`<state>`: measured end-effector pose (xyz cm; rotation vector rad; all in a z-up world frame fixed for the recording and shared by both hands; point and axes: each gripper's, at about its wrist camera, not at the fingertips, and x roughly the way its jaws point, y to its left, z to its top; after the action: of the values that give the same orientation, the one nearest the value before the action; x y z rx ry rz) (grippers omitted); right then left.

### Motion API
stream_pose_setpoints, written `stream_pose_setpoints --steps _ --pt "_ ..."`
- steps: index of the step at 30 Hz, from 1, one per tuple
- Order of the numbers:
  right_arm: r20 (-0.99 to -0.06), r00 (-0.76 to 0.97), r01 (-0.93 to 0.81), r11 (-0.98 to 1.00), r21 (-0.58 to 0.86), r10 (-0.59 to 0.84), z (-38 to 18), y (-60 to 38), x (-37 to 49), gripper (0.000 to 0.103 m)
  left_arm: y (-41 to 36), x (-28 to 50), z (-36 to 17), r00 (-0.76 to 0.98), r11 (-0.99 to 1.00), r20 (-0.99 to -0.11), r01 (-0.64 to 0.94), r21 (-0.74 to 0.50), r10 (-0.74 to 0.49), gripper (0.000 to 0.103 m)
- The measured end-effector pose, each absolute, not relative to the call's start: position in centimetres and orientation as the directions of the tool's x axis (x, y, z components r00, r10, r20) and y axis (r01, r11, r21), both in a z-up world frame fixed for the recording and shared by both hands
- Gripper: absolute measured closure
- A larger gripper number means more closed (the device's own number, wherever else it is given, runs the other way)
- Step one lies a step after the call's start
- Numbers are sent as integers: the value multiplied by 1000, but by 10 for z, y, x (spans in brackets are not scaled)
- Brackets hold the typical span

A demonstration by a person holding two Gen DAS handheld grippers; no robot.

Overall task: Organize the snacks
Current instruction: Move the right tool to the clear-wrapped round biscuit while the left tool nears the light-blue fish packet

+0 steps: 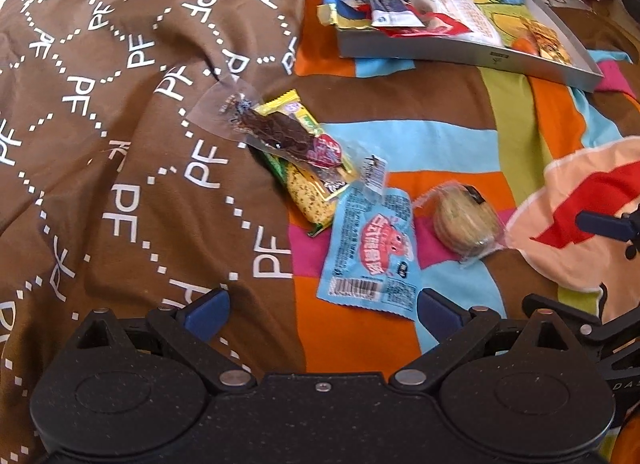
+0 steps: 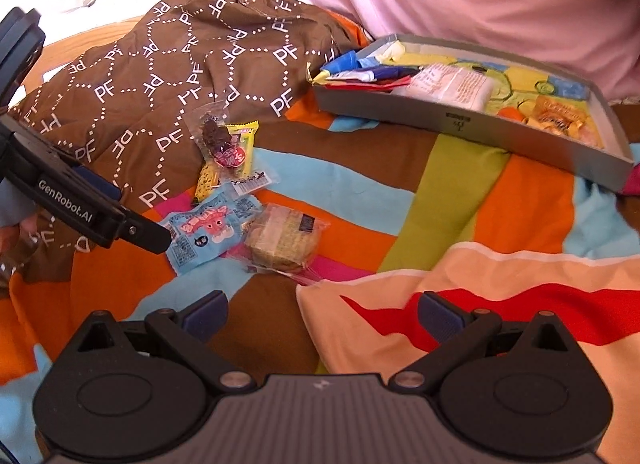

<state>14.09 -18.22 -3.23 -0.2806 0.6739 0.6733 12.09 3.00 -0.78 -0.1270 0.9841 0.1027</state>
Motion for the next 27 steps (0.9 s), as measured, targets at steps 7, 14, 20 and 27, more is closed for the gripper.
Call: stream_pose_setpoints --steps 7,14,20,27 --pt "-651 608 -656 749 -91 454 -39 -162 153 0 37 126 -11 553 984 -832 -169 -61 44 3" --pt "-642 589 -692 717 -87 491 -47 -142 161 0 48 122 -10 575 978 -815 -199 -58 68 3" --pt "-667 567 -700 710 -81 483 -58 -124 176 0 55 120 -10 583 975 -807 -217 -51 87 3" --pt "-658 564 -698 713 -58 499 -65 -124 184 0 51 120 -12 586 976 -805 -214 -37 98 3"
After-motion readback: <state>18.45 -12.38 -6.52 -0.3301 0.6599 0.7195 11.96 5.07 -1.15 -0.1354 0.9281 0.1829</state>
